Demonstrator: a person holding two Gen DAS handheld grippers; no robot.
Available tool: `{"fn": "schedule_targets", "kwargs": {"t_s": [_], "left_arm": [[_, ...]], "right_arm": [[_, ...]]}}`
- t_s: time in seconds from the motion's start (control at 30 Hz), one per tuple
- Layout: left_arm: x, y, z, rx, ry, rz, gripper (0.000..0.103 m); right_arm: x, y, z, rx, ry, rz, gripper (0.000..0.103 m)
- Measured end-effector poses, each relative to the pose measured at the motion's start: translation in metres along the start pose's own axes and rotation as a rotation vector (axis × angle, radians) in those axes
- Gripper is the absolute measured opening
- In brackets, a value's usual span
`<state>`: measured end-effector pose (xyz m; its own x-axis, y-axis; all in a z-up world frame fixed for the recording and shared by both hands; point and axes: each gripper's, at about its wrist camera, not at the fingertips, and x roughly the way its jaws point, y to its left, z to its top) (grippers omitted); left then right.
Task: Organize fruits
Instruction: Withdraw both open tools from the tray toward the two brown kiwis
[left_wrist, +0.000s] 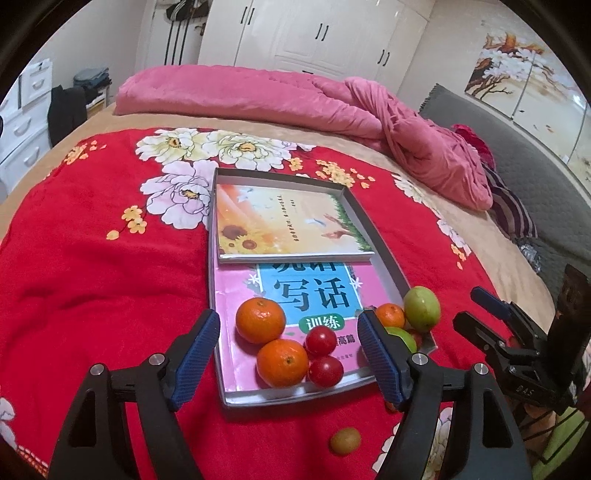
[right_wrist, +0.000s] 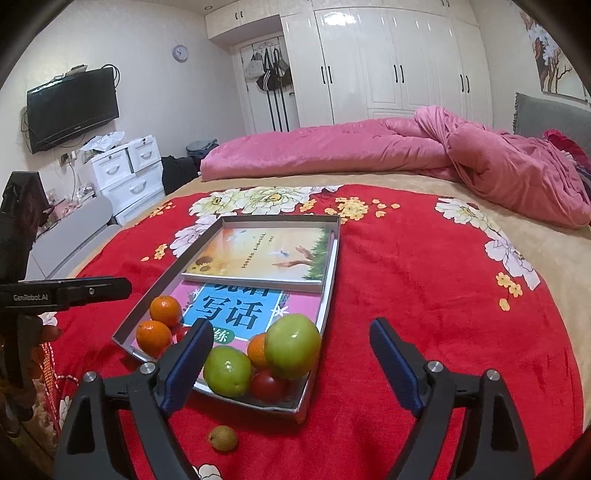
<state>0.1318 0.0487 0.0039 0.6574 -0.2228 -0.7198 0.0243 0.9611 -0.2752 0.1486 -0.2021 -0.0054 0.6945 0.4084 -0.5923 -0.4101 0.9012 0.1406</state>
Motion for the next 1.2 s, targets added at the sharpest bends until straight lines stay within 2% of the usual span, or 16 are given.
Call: {"fn": "schedule_targets", "kwargs": {"t_s": [0.43,0.67,1.2], "left_arm": [[-0.004,-0.009,-0.007,0.029,0.007,-0.003,0.078],[-0.008,-0.011,-0.013,0.032,0.013,-0.006,0.079],[-0.016,-0.020,-0.032,0.058,0.052,-0.025,0.079]], "right_arm": [[-0.009,0.011,-0.006,-0.038,0.005,0.004,0.088],[-0.014,0.019,-0.009,-0.066,0.006,0.008,0.093],[-0.021,0.023,-0.018,-0.038,0.033,0.023,0.094]]}}
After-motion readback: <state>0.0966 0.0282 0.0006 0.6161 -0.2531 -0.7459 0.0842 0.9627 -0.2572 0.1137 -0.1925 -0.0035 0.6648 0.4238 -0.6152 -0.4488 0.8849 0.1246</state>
